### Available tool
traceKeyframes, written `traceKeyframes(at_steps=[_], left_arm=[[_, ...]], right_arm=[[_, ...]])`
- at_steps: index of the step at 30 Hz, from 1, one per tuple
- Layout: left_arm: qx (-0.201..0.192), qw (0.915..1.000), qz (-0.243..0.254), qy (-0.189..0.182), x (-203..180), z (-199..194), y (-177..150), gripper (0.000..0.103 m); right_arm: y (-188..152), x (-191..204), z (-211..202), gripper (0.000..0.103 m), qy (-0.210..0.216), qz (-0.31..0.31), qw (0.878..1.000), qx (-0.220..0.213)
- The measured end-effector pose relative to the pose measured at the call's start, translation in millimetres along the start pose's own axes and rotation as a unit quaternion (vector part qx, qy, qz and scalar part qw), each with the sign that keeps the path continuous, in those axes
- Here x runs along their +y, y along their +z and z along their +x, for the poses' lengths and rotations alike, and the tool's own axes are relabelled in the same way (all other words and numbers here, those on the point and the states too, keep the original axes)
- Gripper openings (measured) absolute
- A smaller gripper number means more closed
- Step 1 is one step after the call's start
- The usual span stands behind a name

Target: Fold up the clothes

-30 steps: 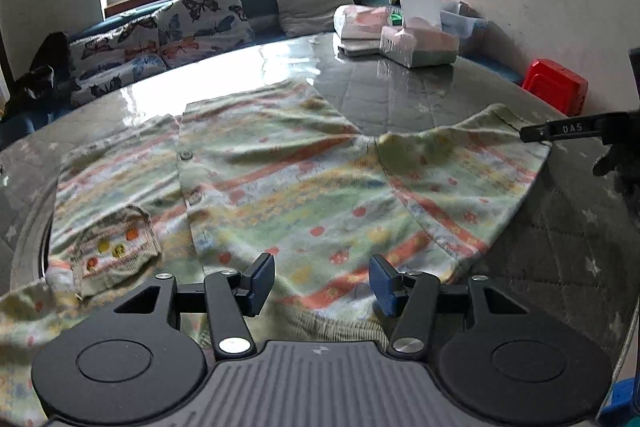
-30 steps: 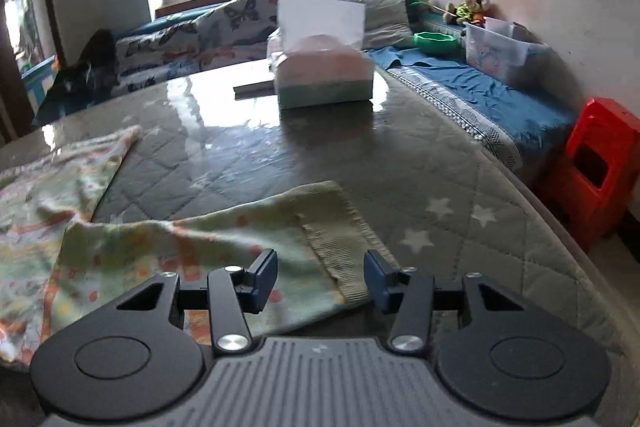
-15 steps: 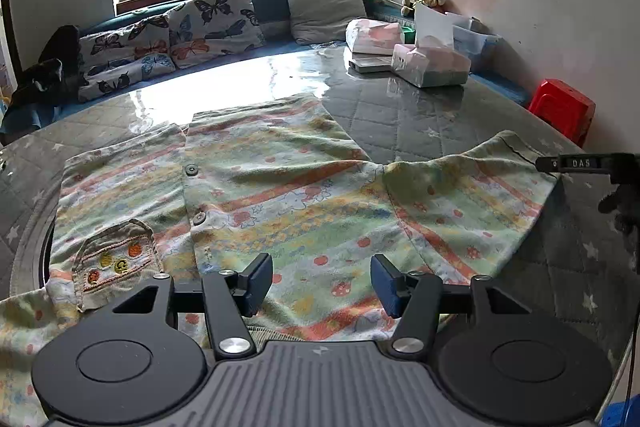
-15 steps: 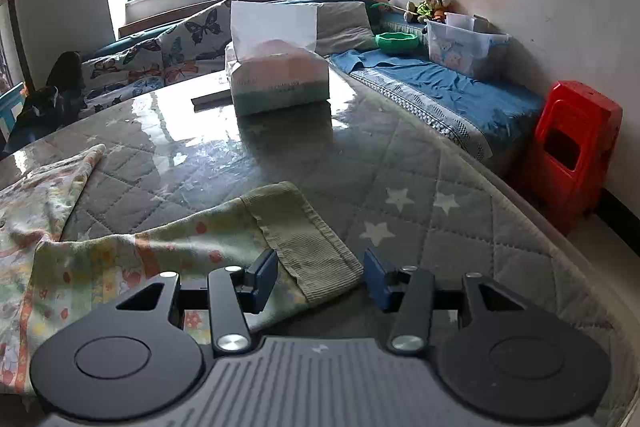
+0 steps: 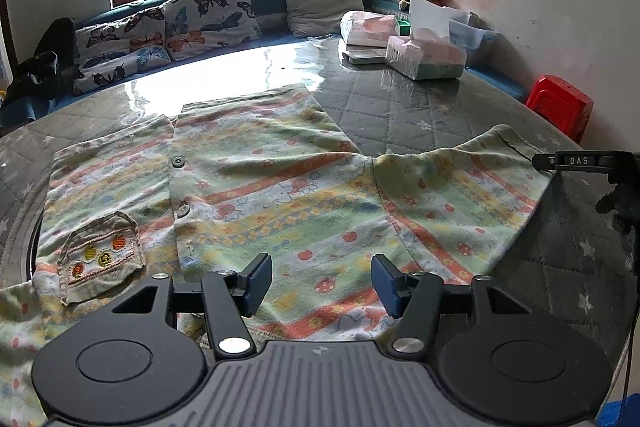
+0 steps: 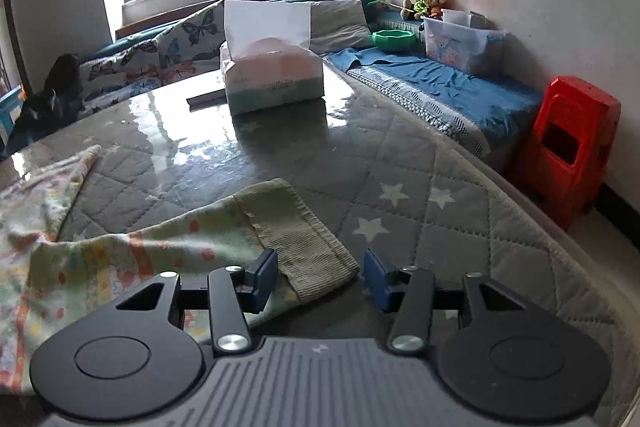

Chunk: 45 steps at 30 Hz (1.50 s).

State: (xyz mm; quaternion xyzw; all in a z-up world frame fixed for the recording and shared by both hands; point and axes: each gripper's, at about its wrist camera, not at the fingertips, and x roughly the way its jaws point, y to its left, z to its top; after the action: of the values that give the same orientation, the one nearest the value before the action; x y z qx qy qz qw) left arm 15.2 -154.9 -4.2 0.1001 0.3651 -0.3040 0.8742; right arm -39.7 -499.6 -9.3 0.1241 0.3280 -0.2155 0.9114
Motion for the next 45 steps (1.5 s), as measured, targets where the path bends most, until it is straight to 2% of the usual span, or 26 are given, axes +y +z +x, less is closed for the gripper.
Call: traceKeyframes(at_steps=[5, 8, 14, 24, 28, 37, 45], left_arm=[[0.006, 1.0000, 0.005, 0.001, -6, 5, 0, 0.059], [0.008, 0.9999, 0.010, -0.002, -9, 7, 0, 0.059], [0.014, 0.9997, 0.020, -0.008, -16, 14, -1, 0.060], [0.015, 0.9992, 0.034, -0.012, -23, 21, -3, 0.060], [0.010, 0.9995, 0.025, -0.016, -20, 17, -2, 0.061], [-0.026, 0.9995, -0.019, 0.006, 17, -16, 1, 0.063], [-0.046, 0.9946, -0.075, 0.054, 69, -46, -12, 0.064]], right_arm=[[3, 1, -8, 0.014, 0.022, 0.009, 1.000, -0.008], [6, 0, -14, 0.011, 0.038, 0.017, 0.999, -0.015], [15, 2, -31, 0.009, 0.069, 0.027, 0.997, -0.035], [38, 25, -65, 0.008, 0.114, 0.007, 0.991, -0.074], [49, 41, -77, 0.008, 0.132, -0.013, 0.987, -0.086], [69, 103, -103, 0.008, 0.189, -0.080, 0.973, -0.106], [69, 184, -111, 0.008, 0.266, -0.151, 0.947, -0.096]])
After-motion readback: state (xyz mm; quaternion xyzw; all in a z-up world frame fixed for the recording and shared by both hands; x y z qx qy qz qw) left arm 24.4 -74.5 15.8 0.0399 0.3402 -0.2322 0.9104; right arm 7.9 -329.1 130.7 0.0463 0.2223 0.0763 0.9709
